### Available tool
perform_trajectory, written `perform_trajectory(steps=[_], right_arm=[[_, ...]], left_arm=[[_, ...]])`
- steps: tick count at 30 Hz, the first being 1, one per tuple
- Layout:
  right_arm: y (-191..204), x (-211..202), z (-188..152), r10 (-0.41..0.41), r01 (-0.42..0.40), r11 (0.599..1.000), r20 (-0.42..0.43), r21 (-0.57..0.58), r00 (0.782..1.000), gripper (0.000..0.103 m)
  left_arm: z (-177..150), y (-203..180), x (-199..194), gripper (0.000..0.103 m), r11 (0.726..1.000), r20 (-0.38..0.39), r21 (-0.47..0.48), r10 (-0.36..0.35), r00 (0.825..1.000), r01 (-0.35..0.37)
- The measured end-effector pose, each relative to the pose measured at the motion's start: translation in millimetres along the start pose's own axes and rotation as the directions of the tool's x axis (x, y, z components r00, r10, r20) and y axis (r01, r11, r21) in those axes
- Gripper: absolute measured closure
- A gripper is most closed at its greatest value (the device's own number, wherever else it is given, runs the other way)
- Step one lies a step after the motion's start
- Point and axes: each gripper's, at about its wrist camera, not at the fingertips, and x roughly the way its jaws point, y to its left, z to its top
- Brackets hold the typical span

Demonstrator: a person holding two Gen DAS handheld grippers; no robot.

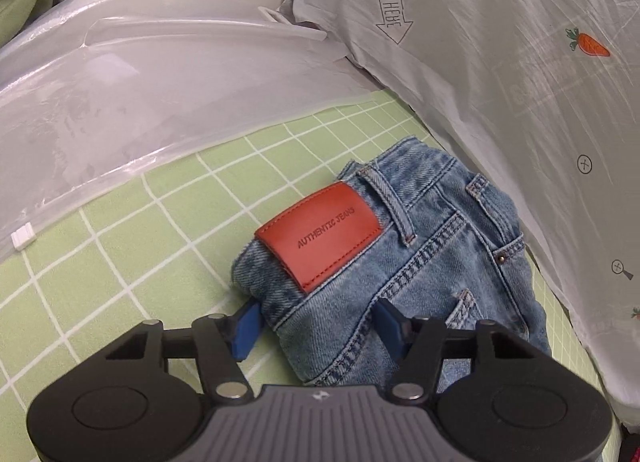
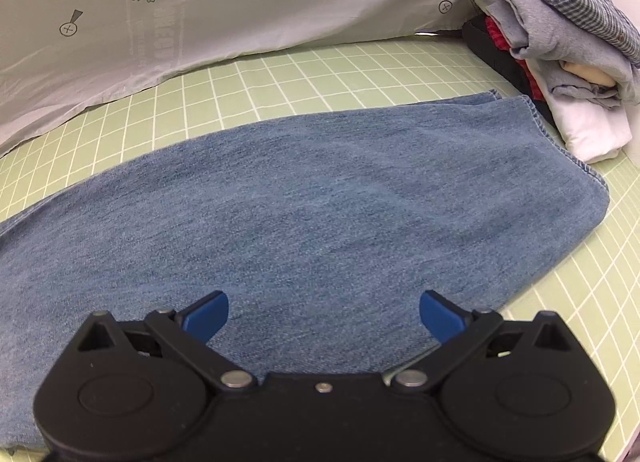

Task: Fold clothes
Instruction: 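Grasp the waistband by the red patch with the left gripper and lift, then fold the waistband over toward the leg hems and open the left gripper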

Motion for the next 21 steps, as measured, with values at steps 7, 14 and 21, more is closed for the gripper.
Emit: perform_trajectory(steps=[7,14,21], right_arm=[[-20,-4,-1,0.017,-0.019,0.998,0.033,0.057,0.999,0.0],[-64,-3,-7,0.031,-0.037,0.992,0.052,0.12,0.998,0.0],[-135,7,-3,0.012,-0.024,0.978,0.058,0.208,0.998,0.0]], left_arm=[[3,-29,-30,0.081,0.991,0.074,0.091,-0.104,0.992,0.098],[-11,-107,-66,0.083,0.96,0.16,0.245,-0.18,0.97,0.138],[-82,-216,-77,0.083,0.842,0.082,0.481,-0.322,0.943,0.246]])
